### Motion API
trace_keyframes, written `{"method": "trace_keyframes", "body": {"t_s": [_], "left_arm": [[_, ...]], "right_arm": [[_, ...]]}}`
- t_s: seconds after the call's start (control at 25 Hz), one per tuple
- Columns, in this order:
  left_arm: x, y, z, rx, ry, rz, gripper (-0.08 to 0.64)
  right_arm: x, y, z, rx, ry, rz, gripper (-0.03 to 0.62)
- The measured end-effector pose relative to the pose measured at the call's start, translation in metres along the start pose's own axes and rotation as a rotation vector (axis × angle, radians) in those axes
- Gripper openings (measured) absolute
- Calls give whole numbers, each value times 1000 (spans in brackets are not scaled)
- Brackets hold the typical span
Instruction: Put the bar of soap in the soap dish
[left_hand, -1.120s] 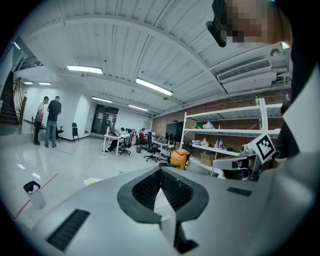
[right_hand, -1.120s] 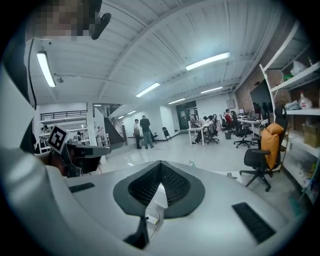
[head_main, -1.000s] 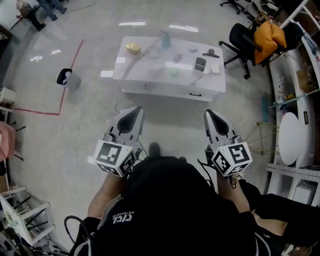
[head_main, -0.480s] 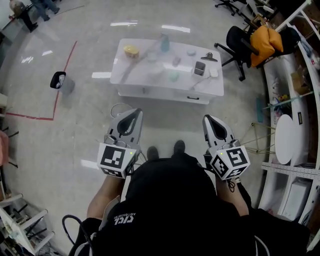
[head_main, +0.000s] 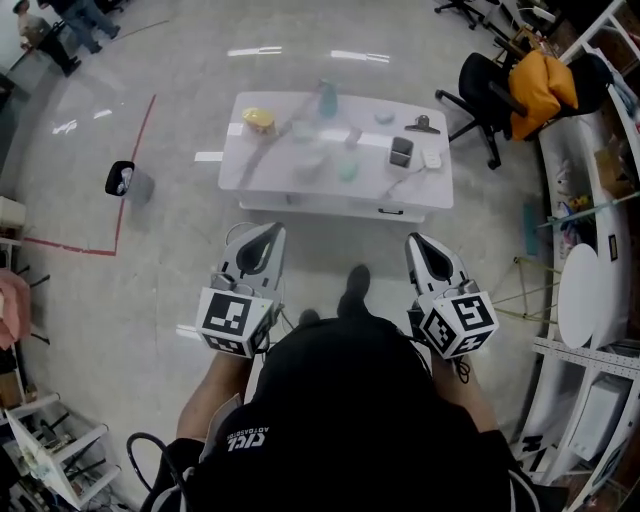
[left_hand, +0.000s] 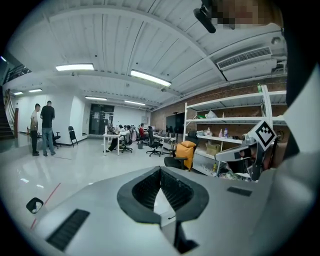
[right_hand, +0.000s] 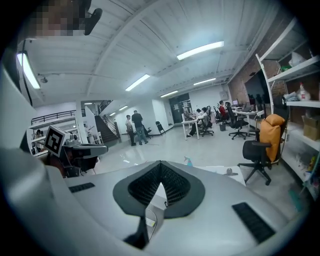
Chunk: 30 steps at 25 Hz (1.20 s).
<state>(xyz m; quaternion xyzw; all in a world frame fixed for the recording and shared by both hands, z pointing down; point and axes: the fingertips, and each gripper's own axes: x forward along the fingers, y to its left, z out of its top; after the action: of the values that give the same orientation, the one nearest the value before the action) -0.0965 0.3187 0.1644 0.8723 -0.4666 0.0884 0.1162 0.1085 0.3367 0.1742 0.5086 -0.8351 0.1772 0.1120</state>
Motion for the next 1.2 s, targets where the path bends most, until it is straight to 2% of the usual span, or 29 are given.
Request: {"method": "trace_keyframes", "body": {"t_s": [0.32, 0.48, 0.68, 0.92, 1.2], "left_arm": [[72, 2, 39, -22, -18, 87, 11], [102, 0, 47, -28, -8, 98, 11], [131, 14, 42, -42, 20, 104, 11], [169, 52, 33, -73, 47, 78, 11], [222, 114, 33, -82, 70, -2, 11]], "right_arm": [[41, -82, 47, 7, -50, 64, 15], [58, -109, 54, 15, -38, 81, 15], [84, -122, 46, 64, -3, 95, 15], [132, -127, 49, 40, 60, 89, 15], [208, -128, 80, 36, 87, 23, 15]]}}
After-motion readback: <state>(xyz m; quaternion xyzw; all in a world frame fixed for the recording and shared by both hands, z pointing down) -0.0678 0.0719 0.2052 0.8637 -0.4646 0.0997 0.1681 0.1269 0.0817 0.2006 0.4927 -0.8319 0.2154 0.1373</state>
